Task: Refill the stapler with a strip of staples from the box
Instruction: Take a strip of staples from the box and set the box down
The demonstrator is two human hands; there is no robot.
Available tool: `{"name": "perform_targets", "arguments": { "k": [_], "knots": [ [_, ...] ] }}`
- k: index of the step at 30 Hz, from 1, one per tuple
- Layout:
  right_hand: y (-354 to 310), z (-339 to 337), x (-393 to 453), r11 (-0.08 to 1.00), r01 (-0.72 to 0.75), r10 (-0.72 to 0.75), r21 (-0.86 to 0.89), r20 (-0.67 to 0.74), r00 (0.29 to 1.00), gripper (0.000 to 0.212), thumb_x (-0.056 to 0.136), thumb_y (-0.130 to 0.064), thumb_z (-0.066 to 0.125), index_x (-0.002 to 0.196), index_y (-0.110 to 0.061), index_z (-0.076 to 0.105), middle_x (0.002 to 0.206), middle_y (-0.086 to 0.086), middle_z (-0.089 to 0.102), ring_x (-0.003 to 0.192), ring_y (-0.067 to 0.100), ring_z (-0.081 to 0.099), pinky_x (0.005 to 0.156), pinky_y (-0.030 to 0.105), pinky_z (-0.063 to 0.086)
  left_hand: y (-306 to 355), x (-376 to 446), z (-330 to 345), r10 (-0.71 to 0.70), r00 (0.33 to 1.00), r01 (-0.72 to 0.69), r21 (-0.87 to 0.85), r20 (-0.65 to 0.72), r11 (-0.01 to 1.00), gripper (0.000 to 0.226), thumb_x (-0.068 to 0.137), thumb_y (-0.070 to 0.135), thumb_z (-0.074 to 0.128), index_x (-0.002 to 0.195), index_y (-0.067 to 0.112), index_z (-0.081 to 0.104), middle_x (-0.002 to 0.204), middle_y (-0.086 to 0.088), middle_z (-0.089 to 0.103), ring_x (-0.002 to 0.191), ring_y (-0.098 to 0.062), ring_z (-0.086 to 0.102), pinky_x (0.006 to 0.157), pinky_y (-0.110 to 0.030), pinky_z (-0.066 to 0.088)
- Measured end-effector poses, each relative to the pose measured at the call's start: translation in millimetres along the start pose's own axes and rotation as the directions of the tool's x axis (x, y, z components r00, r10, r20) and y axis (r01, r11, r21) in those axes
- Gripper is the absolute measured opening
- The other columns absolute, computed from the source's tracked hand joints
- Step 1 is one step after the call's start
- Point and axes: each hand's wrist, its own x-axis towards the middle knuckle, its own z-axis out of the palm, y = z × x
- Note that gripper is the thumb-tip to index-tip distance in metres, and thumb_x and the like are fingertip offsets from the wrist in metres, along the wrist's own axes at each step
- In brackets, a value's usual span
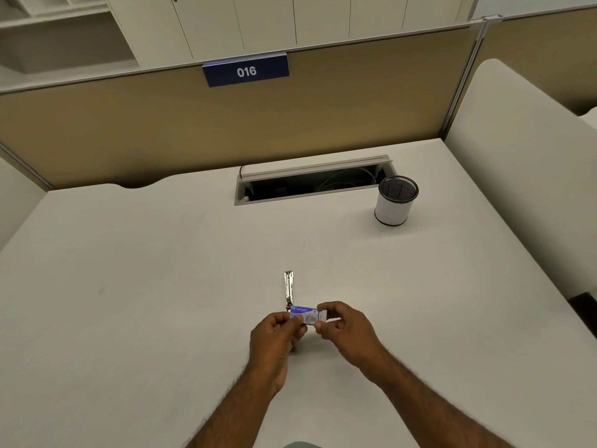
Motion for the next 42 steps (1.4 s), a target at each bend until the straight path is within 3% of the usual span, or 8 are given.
{"name": "perform_targets", "arguments": {
  "k": [4, 10, 17, 22, 29, 34, 39, 42],
  "knots": [
    [1.6, -2.6, 2.0, 0.987, -0.036, 0.035, 0.158, 0.010, 0.999, 0.024, 0.088, -0.007, 0.063, 0.109, -0.019, 0.065, 0.093, 0.003, 0.073, 0.076, 0.014, 0.072, 0.070, 0.023, 0.058, 1.3, 3.3, 0.5, -0.006, 1.000, 0.006, 0.007, -0.010, 1.000, 0.005, 0.080, 0.007, 0.074, 0.084, 0.009, 0.073, 0.080, -0.007, 0.078, 0.074, -0.021, 0.072, 0.077, -0.037, 0.056],
    [0.6, -4.6, 7.3, 0.981, -0.066, 0.072, 0.183, -0.025, 0.997, 0.026, 0.093, -0.005, 0.051, 0.108, -0.019, 0.066, 0.096, 0.005, 0.075, 0.078, 0.017, 0.073, 0.072, 0.025, 0.060, 2.9, 7.0, 3.4, -0.039, 0.999, 0.039, -0.046, -0.002, 0.998, 0.006, 0.081, 0.002, 0.071, 0.087, 0.002, 0.071, 0.090, -0.016, 0.076, 0.075, -0.021, 0.072, 0.069, -0.025, 0.061],
    [1.5, -1.8, 8.2, 0.981, 0.095, -0.123, -0.170, -0.164, 0.979, 0.012, 0.093, -0.011, 0.055, 0.089, -0.022, 0.055, 0.087, -0.005, 0.069, 0.071, 0.011, 0.071, 0.056, 0.016, 0.055, -0.3, 9.9, 6.7, -0.032, 0.999, 0.033, 0.013, -0.035, 0.999, 0.036, 0.080, 0.009, 0.075, 0.103, 0.022, 0.051, 0.089, -0.011, 0.074, 0.072, -0.022, 0.076, 0.082, -0.041, 0.058],
    [2.3, 1.6, 10.4, 0.970, 0.061, -0.117, -0.235, -0.233, 0.965, 0.008, 0.086, -0.021, 0.066, 0.080, -0.020, 0.060, 0.077, -0.008, 0.071, 0.058, -0.003, 0.064, 0.045, 0.011, 0.044, 0.9, 9.9, 6.3, -0.035, 0.999, 0.034, -0.005, -0.012, 0.999, 0.051, 0.081, 0.009, 0.074, 0.122, 0.028, 0.049, 0.095, -0.011, 0.076, 0.082, -0.024, 0.075, 0.094, -0.051, 0.053],
    [0.3, 4.0, 11.8, 0.918, 0.043, -0.155, -0.395, -0.258, 0.954, 0.012, 0.084, -0.020, 0.066, 0.074, -0.016, 0.062, 0.074, -0.005, 0.068, 0.059, 0.004, 0.061, 0.045, 0.011, 0.043, -0.5, 3.7, 9.7, -0.015, 1.000, 0.015, -0.024, -0.018, 1.000, 0.042, 0.082, 0.007, 0.072, 0.116, 0.026, 0.056, 0.079, 0.000, 0.078, 0.074, -0.019, 0.076, 0.088, -0.044, 0.054],
    [2.9, 4.3, 13.4, 0.857, 0.020, -0.162, -0.515, -0.233, 0.959, 0.019, 0.082, -0.018, 0.061, 0.064, -0.018, 0.053, 0.075, 0.000, 0.061, 0.063, 0.012, 0.051, 0.050, 0.018, 0.037, 0.2, 0.5, 11.2, 0.002, 0.999, -0.002, -0.021, -0.035, 1.000, 0.039, 0.083, 0.003, 0.070, 0.115, 0.022, 0.058, 0.098, -0.016, 0.074, 0.083, -0.023, 0.073, 0.049, -0.014, 0.052],
    [3.3, 2.1, 11.9, 0.937, 0.112, -0.255, -0.331, -0.430, 0.866, 0.021, 0.078, -0.014, 0.068, 0.063, -0.011, 0.053, 0.073, 0.001, 0.060, 0.066, 0.016, 0.058, 0.060, 0.029, 0.046, -1.2, 2.8, 7.6, -0.009, 0.999, 0.007, -0.053, -0.042, 0.999, 0.035, 0.083, 0.002, 0.070, 0.108, 0.025, 0.061, 0.090, -0.012, 0.075, 0.079, -0.019, 0.075, 0.060, -0.022, 0.059],
    [9.2, -8.3, 16.7, 0.938, -0.028, -0.164, -0.345, -0.513, 0.842, 0.023, 0.078, -0.020, 0.068, 0.062, -0.016, 0.051, 0.077, -0.001, 0.057, 0.064, 0.016, 0.057, 0.057, 0.029, 0.045, 1.1, 8.2, 2.7, -0.030, 0.998, 0.023, -0.117, -0.052, 0.993, 0.033, 0.082, 0.000, 0.069, 0.111, 0.016, 0.063, 0.086, -0.013, 0.077, 0.081, -0.022, 0.074, 0.061, -0.021, 0.059]
  ]
}}
